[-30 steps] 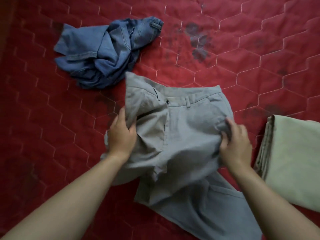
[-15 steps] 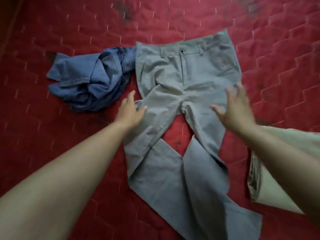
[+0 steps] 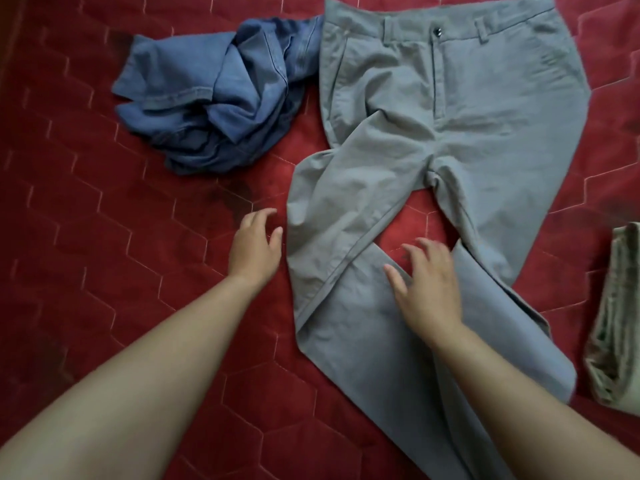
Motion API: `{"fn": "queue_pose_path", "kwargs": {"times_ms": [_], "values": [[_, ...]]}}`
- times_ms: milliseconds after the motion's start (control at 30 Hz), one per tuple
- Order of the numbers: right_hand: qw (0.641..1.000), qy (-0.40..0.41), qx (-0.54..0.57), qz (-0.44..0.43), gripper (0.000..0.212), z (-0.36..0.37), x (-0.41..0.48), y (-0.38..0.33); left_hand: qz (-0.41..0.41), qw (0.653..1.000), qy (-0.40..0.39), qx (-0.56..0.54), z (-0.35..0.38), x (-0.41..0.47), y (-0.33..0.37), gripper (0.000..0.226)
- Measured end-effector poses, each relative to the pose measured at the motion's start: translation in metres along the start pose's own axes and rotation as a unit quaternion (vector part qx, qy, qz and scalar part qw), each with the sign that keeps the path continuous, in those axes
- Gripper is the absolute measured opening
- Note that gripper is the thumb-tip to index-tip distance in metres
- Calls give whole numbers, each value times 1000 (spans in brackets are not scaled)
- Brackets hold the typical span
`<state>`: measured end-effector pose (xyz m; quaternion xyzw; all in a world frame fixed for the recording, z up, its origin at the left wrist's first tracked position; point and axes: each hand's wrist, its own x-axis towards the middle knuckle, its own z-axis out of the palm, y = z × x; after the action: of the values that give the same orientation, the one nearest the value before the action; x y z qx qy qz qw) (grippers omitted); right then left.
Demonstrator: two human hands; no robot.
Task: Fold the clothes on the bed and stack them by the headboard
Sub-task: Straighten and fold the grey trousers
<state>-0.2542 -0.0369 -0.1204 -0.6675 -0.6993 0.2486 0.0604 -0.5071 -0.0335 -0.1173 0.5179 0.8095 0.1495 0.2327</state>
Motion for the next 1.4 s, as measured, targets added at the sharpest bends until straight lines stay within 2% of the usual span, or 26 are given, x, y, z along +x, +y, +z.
{"fn": "queue_pose_path", "kwargs": {"times_ms": [167, 233, 333, 433, 500, 567, 667, 733, 800, 833, 900, 967, 1067, 1133, 1200, 1267, 1333, 1400], "values": [[990, -30, 121, 67, 47, 35, -15, -29, -24, 993, -23, -111, 27, 38, 7, 52], [981, -38, 160, 100, 46, 46, -26, -39, -45, 984, -28, -169, 36, 38, 14, 51], [962, -50, 232, 134, 41, 57, -41, -56, -62, 974, 26, -215, 35, 19, 22, 39], [932, -60, 318, 164, 25, 54, -53, -70, -34, 974, 98, -202, 15, -7, 30, 29], [913, -30, 359, 194, 10, 42, -62, -73, 4, 975, 121, -187, -2, -22, 38, 26], [893, 42, 391, 221, 8, 23, -69, -70, 48, 974, 128, -178, -16, -32, 45, 23], [855, 197, 419, 232, 9, -17, -63, -47, 92, 971, 86, -204, -21, -37, 54, 28], [837, 240, 428, 244, 8, -41, -50, -24, 79, 974, 50, -207, -11, -38, 55, 43], [838, 241, 418, 254, 2, -54, -40, 0, 19, 981, 10, -193, 7, -38, 53, 60], [841, 240, 414, 252, 6, -57, -36, 12, -19, 979, -18, -202, 16, -37, 55, 63], [842, 240, 419, 241, 16, -63, -29, 30, -62, 962, -62, -257, 31, -39, 64, 45], [844, 239, 421, 229, 19, -68, -23, 44, -41, 938, -50, -340, 38, -46, 79, 17], [844, 185, 450, 225, 30, -70, -32, 49, -20, 896, 13, -444, 32, -62, 99, 13], [842, 128, 476, 219, 47, -69, -52, 43, 4, 877, 13, -480, 17, -79, 107, 12], [846, 101, 479, 211, 57, -72, -70, 36, 29, 907, -9, -419, 2, -96, 110, 35], [849, 125, 471, 206, 55, -81, -78, 34, 63, 948, -5, -312, -9, -107, 113, 48], [840, 166, 482, 185, 50, -97, -75, 33, 88, 950, 30, -299, -24, -107, 120, 43], [834, 203, 489, 155, 44, -111, -69, 34, 111, 927, 82, -348, -40, -97, 133, 36]]}}
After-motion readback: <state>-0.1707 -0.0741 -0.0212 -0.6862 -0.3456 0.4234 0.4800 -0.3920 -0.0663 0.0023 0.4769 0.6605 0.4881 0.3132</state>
